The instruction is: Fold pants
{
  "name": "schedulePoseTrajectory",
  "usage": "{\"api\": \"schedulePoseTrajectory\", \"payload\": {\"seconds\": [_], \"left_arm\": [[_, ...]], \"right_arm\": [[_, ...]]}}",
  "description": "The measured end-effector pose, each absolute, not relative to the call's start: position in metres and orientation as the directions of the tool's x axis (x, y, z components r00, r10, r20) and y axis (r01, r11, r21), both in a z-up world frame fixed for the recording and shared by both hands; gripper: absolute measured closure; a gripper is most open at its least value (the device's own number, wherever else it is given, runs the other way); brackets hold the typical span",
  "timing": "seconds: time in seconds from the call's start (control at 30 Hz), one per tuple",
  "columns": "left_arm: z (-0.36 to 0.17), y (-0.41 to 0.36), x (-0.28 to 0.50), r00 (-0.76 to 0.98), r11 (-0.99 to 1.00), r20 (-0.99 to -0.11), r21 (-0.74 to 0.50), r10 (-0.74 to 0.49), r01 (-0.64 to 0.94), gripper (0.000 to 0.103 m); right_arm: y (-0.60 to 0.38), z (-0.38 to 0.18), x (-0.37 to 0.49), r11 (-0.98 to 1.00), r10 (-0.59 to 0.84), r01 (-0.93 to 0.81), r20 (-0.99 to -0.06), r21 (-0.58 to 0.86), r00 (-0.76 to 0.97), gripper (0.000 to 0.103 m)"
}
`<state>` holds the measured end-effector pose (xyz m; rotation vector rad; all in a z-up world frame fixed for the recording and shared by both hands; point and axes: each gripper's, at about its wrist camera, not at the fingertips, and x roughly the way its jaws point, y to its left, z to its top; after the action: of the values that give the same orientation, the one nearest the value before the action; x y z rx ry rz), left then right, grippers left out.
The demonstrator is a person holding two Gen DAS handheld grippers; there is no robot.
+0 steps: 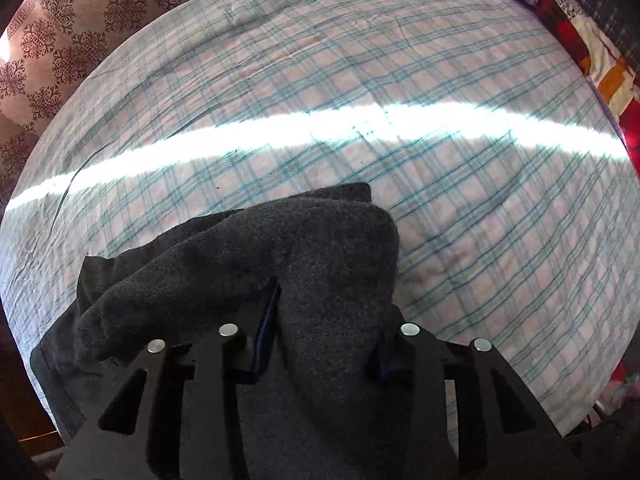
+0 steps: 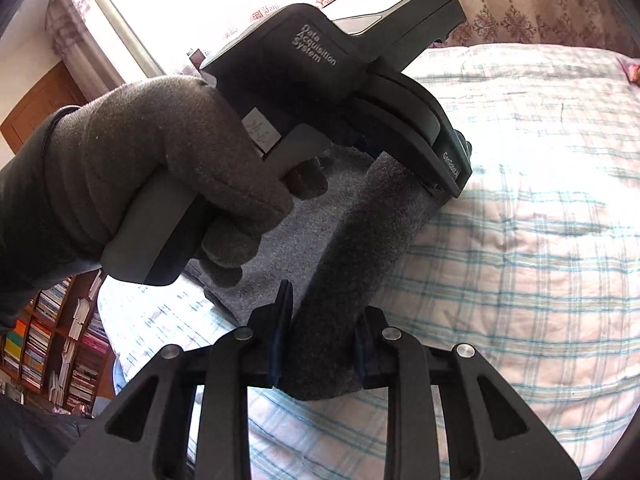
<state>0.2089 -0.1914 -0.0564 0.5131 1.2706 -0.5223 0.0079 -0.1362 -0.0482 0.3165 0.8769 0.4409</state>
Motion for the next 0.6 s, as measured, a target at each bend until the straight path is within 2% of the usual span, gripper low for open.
{"api": "schedulePoseTrajectory", "payload": {"seconds": [0.13,0.3,0.6], "left_arm": [[-0.021,-0.152,0.212,0.192,0.802,-0.946,-0.101,-0.26,0.588,0.075],[0.02,-0.08,0.218,0.206,0.793,-0.862,-0.3,-0.463,0.531,0.077],[0.046,0.065,0.244,0.294,0.766,-0.731,-0.465,-0.615,0.444,0.078]], "right_arm": [[-0.108,-0.023,0.01,0.856,0.515,-0.305,-0.634,0.418,0.577,0.077],[-0.084,0.015,0.018,0.84,0.543,-0.39,-0.6,0.378,0.587,0.078],[0.01,0.07,0.066,0.79,0.598,-0.523,-0.593,0.321,0.539,0.078]]}}
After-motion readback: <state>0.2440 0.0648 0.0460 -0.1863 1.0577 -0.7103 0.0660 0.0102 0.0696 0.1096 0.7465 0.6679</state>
